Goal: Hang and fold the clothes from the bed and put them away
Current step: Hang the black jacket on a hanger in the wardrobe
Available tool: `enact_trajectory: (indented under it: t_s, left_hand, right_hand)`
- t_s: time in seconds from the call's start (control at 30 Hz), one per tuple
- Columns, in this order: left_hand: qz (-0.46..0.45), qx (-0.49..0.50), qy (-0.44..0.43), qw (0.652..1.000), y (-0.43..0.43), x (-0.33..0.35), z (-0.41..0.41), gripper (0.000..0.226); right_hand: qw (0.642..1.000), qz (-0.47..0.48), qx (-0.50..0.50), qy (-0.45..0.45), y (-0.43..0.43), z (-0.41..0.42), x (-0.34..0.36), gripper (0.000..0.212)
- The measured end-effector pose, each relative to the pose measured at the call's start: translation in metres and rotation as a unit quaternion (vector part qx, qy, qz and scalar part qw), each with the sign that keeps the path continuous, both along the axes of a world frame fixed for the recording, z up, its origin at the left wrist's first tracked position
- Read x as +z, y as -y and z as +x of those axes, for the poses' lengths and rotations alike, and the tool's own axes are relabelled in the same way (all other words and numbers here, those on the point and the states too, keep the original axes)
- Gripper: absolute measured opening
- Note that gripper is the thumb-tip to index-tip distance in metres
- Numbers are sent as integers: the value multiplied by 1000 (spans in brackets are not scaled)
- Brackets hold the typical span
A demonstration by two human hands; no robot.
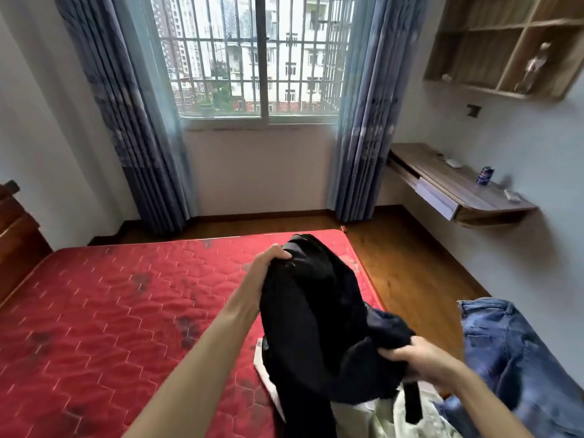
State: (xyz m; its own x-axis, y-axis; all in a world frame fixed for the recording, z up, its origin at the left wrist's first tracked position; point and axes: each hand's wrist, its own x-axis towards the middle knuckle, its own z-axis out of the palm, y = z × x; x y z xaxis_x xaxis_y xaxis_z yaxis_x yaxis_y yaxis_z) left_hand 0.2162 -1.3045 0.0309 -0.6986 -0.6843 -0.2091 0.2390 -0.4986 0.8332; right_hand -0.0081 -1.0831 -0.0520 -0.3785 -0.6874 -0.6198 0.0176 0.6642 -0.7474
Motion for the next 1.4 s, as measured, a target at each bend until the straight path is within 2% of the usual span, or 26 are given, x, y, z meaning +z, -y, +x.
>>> enact_trajectory:
  t_s: [0.07, 0.1, 0.13, 0.17, 0.23, 0.27, 0.3, 0.37, 0.4, 0.43, 0.5, 0.57, 0.6, 0.67, 0.73, 0.77, 0.83, 0.93, 1.0, 1.1, 1.17, 1.23, 1.27, 1.33, 1.37, 1.4]
  left_hand:
    - [-73, -58, 32, 995, 5, 24, 1, 27]
    - [-124, -95, 36, 987, 9, 33, 3, 36]
    - [-172, -129, 40, 976, 11, 42, 5, 45]
    - [-215, -163, 56, 961, 14, 48, 8, 51]
    - [-271, -228, 111, 929, 8, 61, 16, 52]
    - [-303, -253, 138, 909, 0, 67, 18, 47]
    - [-335, -271, 162, 888, -7, 72, 19, 44]
    - [-384, -318, 193, 845, -23, 82, 21, 40]
    - [-409, -341, 212, 819, -28, 86, 22, 37]
    - [-429, -356, 230, 798, -29, 88, 24, 36]
    - [-439, -355, 267, 781, -27, 91, 35, 35]
    - [-436, -335, 289, 784, -25, 89, 52, 31]
    - [-433, -327, 299, 784, -25, 88, 61, 30]
    - [-435, -306, 323, 783, -22, 82, 79, 32]
    - [-424, -283, 345, 788, -13, 74, 99, 39]
    - [-414, -272, 364, 788, -6, 70, 110, 41]
    - [-389, -266, 439, 765, 5, 63, 130, 45]
    - [-288, -324, 538, 723, 14, 48, 137, 76]
    - [-219, -362, 540, 728, 12, 33, 127, 86]
    - [-191, -399, 497, 746, -3, 13, 101, 65]
    - [-189, -401, 444, 779, -12, -2, 84, 70]
    - [-158, -354, 384, 838, -20, -16, 68, 83]
    - [-149, -308, 354, 870, -23, -23, 61, 82]
    - [-172, -204, 297, 917, -31, -28, 51, 50]
    - [-195, -161, 276, 927, -32, -27, 49, 34]
    - [-220, -130, 259, 932, -33, -23, 49, 28]
  right_hand:
    - [972, 118, 197, -49, 5, 2, 4, 30]
    - [948, 147, 268, -90, 11, 0, 10, 24]
    - [932, 136, 301, -151, 21, -1, 19, 21]
    - [923, 93, 293, -230, 32, -5, 26, 25]
    - [896, -85, 160, -406, 54, -5, 45, 58]
    - [869, -177, 107, -449, 64, 0, 53, 76]
    - [843, -246, 107, -466, 74, 7, 61, 90]
    - [805, -304, 204, -468, 95, 24, 70, 96]
    - [804, -312, 265, -432, 103, 34, 72, 89]
    - [819, -314, 312, -365, 108, 46, 72, 76]
    - [844, -307, 362, -248, 111, 66, 64, 44]
    - [846, -288, 378, -242, 110, 89, 46, 19]
    - [850, -283, 373, -242, 109, 100, 37, 13]
    - [848, -298, 339, -279, 109, 114, 21, 13]
    - [846, -292, 262, -361, 113, 115, 17, 14]
    - [856, -293, 207, -372, 114, 113, 18, 18]
    - [874, -327, 95, -346, 113, 111, 30, 24]
    - [872, -390, 3, -296, 113, 124, 54, 27]
    - [873, -416, -34, -251, 114, 137, 64, 26]
    - [871, -438, -69, -213, 111, 145, 76, 22]
    - [866, -443, -66, -220, 107, 144, 79, 24]
    - [863, -441, -56, -238, 100, 143, 79, 25]
    - [862, -438, -53, -250, 97, 141, 78, 24]
    - [862, -428, -48, -268, 91, 129, 73, 24]
    - [863, -423, -37, -273, 87, 121, 70, 25]
    - [864, -416, -19, -281, 81, 113, 68, 27]
